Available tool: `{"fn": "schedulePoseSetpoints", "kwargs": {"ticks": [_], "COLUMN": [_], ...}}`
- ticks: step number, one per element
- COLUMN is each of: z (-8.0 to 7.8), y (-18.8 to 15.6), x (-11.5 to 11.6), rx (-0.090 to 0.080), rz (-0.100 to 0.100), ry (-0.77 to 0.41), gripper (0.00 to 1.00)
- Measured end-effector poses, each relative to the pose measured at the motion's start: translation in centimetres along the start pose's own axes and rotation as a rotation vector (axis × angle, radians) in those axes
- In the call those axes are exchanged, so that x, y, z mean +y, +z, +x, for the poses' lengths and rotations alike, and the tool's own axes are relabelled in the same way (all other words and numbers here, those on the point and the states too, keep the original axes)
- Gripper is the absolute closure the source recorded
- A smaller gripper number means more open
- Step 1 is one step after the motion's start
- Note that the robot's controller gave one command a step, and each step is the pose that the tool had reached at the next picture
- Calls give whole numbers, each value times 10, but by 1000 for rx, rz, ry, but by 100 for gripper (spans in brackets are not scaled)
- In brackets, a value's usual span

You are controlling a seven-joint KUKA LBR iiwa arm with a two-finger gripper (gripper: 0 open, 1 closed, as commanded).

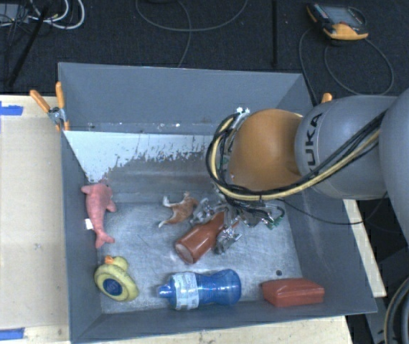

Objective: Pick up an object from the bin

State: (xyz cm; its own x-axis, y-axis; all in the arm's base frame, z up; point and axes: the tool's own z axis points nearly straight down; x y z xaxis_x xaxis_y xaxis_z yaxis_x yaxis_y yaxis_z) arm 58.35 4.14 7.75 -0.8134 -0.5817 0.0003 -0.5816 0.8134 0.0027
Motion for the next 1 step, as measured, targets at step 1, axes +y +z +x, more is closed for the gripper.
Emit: {"fn": "schedulePoseSetpoints", "kwargs": {"ticks": [1], "z": [2], "y": [-17], "x": [1], "rx": [5], "rz": [-3], "ry": [1], "gripper": [100]}}
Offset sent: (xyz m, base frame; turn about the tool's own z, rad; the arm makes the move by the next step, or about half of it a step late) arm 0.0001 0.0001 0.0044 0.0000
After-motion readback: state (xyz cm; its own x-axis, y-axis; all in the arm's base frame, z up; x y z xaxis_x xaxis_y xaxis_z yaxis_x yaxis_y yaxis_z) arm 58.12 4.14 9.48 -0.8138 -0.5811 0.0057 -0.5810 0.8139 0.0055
